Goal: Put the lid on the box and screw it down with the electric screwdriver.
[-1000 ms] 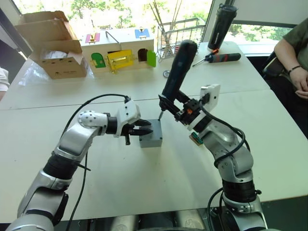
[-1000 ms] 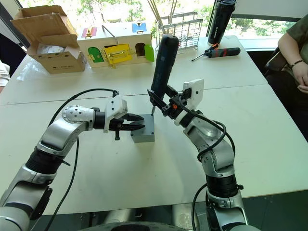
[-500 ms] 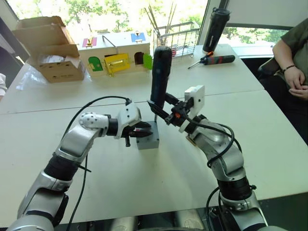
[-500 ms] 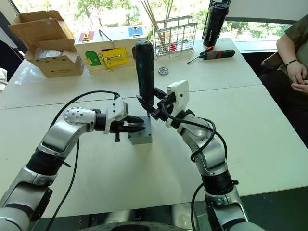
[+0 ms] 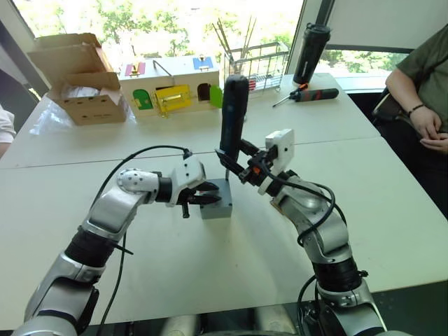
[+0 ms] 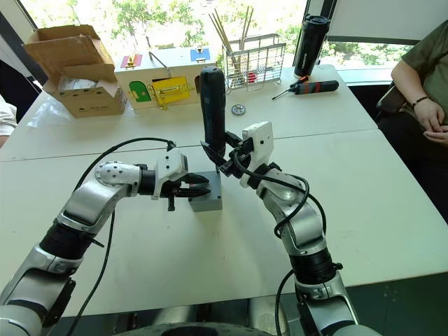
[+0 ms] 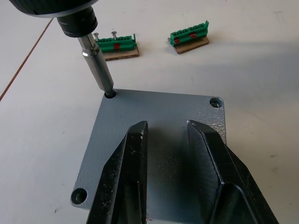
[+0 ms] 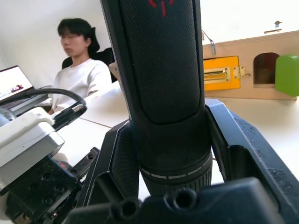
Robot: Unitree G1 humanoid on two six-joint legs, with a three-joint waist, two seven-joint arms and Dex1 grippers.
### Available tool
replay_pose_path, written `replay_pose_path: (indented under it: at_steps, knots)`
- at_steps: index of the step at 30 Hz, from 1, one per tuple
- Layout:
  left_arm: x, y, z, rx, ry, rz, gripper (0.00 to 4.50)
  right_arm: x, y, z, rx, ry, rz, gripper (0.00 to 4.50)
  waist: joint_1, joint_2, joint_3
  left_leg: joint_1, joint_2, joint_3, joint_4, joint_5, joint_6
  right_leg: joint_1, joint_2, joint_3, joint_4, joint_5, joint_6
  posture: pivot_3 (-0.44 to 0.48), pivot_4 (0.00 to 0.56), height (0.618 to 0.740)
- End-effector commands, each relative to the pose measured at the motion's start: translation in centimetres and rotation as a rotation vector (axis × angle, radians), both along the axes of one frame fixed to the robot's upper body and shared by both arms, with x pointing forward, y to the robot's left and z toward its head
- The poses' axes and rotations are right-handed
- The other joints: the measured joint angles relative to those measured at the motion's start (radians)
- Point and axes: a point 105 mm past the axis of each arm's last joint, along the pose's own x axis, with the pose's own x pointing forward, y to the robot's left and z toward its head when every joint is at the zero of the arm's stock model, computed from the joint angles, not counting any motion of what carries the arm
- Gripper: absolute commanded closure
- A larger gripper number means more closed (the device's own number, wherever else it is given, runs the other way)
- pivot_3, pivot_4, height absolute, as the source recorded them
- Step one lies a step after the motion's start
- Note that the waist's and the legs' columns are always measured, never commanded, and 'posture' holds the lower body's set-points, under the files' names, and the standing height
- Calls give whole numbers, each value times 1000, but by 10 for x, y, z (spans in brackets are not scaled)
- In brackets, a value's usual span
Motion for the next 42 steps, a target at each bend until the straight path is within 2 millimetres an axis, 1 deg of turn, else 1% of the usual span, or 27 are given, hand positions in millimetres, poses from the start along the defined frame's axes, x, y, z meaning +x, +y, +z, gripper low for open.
replay_pose_path:
  at_steps: [1,3,5,7,16,20,25,29,36,42]
  knots:
    - [-1,2,-9,25,21,12,3201,5,1,-50,-76,192,-19,2740,3,0,0,1,0,0,0,0,0,0,0,0,0,0,0,0,150,740]
    - [-1,2,-9,25,22,14,3201,5,1,-52,-83,192,-20,2740,9,0,0,7,0,0,-3,0,0,2,0,1,-1,0,0,0,150,740]
    - [0,2,-10,25,22,18,3201,2,2,-54,-94,184,-8,2740,17,0,0,12,0,0,-6,-1,2,7,0,2,-4,0,0,0,150,740]
    - [0,2,-10,25,22,20,3201,0,2,-54,-92,182,-2,2740,19,0,-1,12,1,0,-7,-1,2,8,1,2,-11,0,0,0,150,740]
    - [-2,1,-12,26,20,20,3201,-3,-1,-59,-105,176,-14,2740,21,-1,-4,12,1,0,-8,-2,2,10,-1,2,-15,0,0,0,150,740]
    - [-1,1,-12,27,18,19,3201,-2,-4,-62,-112,178,-32,2740,21,-1,-4,12,1,0,-8,-2,2,10,-1,2,-15,0,0,0,150,740]
    - [0,-1,-13,29,16,17,3201,6,-10,-64,-112,181,-87,2740,24,-1,-4,12,1,0,-8,-2,2,10,-1,2,-15,0,0,0,150,740]
    - [0,-1,-13,28,16,16,3201,5,-10,-65,-106,184,-87,2740,26,-1,-4,12,1,0,-8,-2,2,11,-1,2,-16,0,0,0,150,740]
    - [0,-1,-13,30,18,16,3201,4,-10,-63,-98,176,-85,2740,27,-1,-4,12,1,0,-8,-2,2,11,-1,2,-17,0,0,0,150,740]
    - [-1,-1,-14,31,19,14,3201,3,-10,-54,-90,144,-89,2740,27,-1,-4,12,1,0,-8,-2,2,11,-1,2,-17,0,0,0,150,740]
